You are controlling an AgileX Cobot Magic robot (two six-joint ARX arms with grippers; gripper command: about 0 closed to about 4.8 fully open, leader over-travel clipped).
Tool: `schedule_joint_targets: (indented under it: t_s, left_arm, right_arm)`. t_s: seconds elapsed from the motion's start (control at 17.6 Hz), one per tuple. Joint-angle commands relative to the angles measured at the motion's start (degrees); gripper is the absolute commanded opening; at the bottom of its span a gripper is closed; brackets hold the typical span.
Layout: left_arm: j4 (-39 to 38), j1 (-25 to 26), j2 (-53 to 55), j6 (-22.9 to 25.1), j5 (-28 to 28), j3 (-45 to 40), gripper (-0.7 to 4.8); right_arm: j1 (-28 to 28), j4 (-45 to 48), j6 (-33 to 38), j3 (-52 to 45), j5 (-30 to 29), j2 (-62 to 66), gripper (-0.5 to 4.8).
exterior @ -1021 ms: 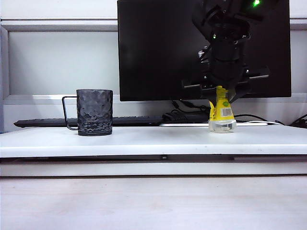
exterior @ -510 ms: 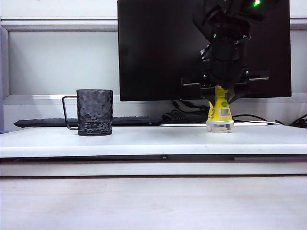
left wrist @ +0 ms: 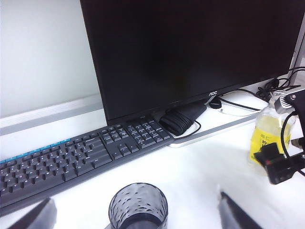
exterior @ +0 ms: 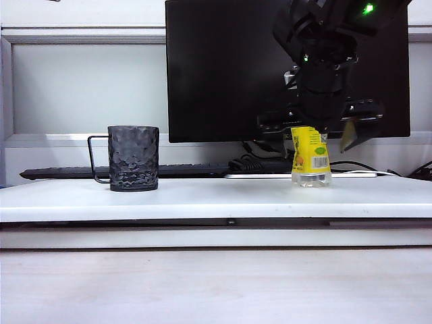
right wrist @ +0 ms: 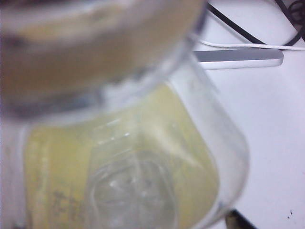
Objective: Carefully pick up the bottle and pour some water from the bottle into the cup.
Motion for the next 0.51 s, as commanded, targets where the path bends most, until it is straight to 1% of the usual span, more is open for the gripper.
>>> schedule_joint_targets:
  t_s: [0.06, 0.28, 0.4, 0.51]
  left_arm:
    - [0.6, 0.0, -0.2, -0.3, 0.4, 0.1, 4.79]
    - [1.1, 0.0, -1.1, -0.3, -0.1, 0.1, 4.79]
    - [1.8, 0.0, -1.8, -0.3, -0.1, 0.1, 4.79]
    - [3.0, 0.0, -2.9, -0.7, -0.1, 0.1, 4.79]
  right_arm:
    - [-0.1, -5.0, -0.4, -0.8, -1.5, 0.9, 4.79]
    - [-0.1, -5.4, -0.3, -0.8, -1.2, -0.2, 4.79]
    - [-0.1, -6.4, -0.5, -0.7, 1.1, -3.6, 4.79]
    - [-0.1, -6.1, -3.3, -0.7, 3.1, -7.3, 4.79]
